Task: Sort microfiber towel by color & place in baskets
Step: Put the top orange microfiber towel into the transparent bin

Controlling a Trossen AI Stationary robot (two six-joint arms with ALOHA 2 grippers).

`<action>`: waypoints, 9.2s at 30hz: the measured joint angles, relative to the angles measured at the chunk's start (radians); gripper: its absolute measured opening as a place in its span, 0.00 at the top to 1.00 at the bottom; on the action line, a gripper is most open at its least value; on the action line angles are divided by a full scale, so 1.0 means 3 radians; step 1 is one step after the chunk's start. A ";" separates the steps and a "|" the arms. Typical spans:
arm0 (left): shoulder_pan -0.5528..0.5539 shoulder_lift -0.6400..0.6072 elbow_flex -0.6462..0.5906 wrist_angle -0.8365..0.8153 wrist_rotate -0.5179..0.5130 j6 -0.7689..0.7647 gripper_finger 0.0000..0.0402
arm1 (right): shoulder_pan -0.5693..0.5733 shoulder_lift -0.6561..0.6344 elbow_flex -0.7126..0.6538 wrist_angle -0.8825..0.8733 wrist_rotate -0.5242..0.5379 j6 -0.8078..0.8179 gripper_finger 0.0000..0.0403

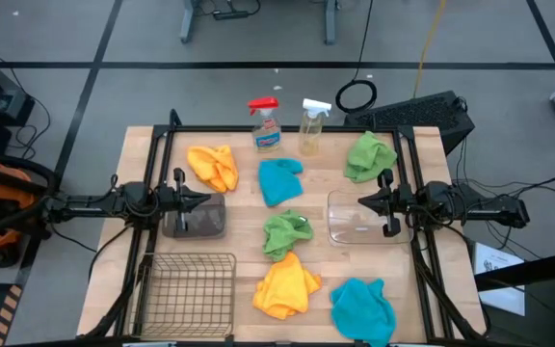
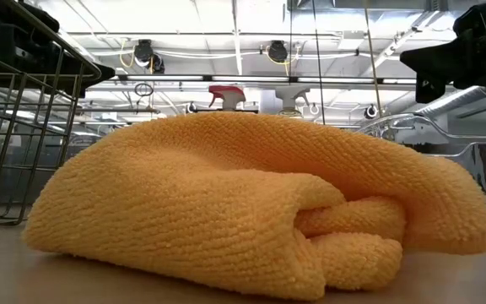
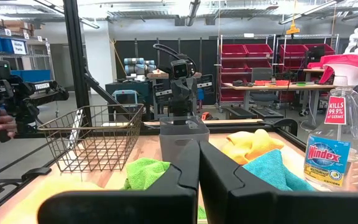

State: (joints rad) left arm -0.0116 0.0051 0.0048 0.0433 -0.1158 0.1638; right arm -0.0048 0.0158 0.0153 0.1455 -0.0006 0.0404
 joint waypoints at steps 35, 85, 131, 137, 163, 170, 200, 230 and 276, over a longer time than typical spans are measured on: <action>-0.0013 0.0114 0.1304 -0.0900 0.0014 -0.0342 0.99 | 0.0000 0.0001 0.0000 -0.0006 0.0000 0.0526 1.00; -0.0013 0.2770 0.3438 -0.1790 0.0009 0.0020 0.96 | 0.0000 0.0493 0.0958 -0.0920 -0.0053 0.0813 1.00; 0.1268 0.3455 0.3437 -0.2309 -0.0583 -0.0474 0.96 | 0.0159 0.3360 0.2616 -0.1419 0.0696 0.0588 1.00; 0.1761 0.3619 0.3437 -0.2496 -0.0192 -0.0189 0.91 | 0.0288 0.3692 0.2615 -0.1124 0.0696 0.0521 1.00; 0.2223 0.4968 0.3437 -0.2886 0.0021 0.0097 0.37 | 0.0614 0.4483 0.2615 -0.0523 0.0695 0.0500 1.00; 0.2223 0.5155 0.3437 -0.2822 -0.0082 0.0090 0.37 | 0.0612 0.4485 0.2615 -0.0478 0.0696 0.0436 1.00; 0.2213 0.5470 0.3436 -0.2694 -0.0125 -0.0004 0.97 | 0.0781 0.4481 0.2615 -0.0446 0.0697 0.0525 1.00; 0.1047 0.3351 0.3440 -0.2471 -0.0128 -0.0441 0.97 | 0.0960 0.4693 0.2617 0.0950 0.1403 0.0300 1.00; -0.0068 0.3606 0.4010 -0.1907 -0.0096 -0.0356 0.97 | 0.1081 0.6037 0.3209 0.3158 0.3054 -0.2937 0.31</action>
State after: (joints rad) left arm -0.0320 1.0870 1.2078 -0.5289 -0.1446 0.0570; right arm 0.3195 1.8271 0.9781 1.0929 0.9157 -0.8408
